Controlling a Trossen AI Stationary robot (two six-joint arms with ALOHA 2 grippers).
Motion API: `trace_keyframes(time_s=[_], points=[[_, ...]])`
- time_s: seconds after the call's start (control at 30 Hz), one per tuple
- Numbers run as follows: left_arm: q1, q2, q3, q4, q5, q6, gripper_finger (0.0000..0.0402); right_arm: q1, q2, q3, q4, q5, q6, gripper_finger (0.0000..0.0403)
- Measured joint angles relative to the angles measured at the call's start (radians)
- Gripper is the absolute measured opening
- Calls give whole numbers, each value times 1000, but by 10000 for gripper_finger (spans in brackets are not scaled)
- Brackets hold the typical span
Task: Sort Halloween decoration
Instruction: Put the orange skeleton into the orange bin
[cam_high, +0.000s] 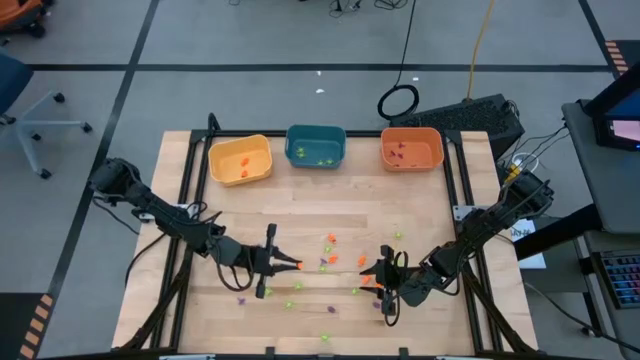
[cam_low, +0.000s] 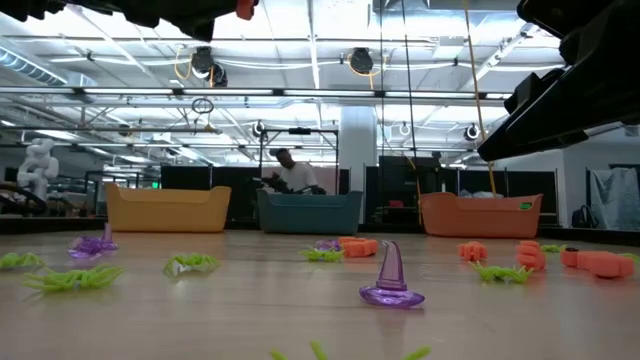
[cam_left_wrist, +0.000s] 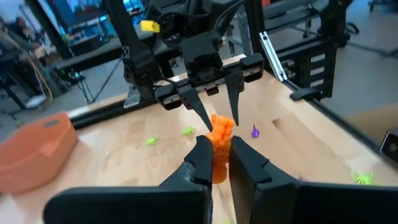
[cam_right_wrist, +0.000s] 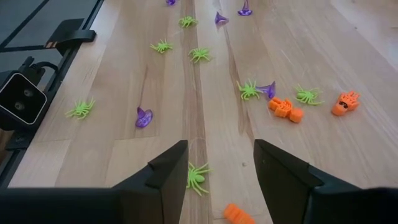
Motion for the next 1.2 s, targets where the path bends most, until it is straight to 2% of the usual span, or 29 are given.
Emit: trace_keyframes(time_s=[0.3, 0.57, 0.9, 1.0, 1.2], points=[[0, 0, 0, -57, 0, 36, 21, 0, 0, 0, 0, 0, 0, 171], [0, 0, 0, -102, 0, 318, 21, 0, 0, 0, 0, 0, 0, 171], [0, 0, 0, -101, 0, 752, 21, 0, 0, 0, 0, 4, -7, 171], [0, 0, 0, -101, 0, 804, 21, 0, 0, 0, 0, 4, -7, 171], [0, 0, 0, -101, 0, 805, 21, 0, 0, 0, 0, 4, -7, 171]])
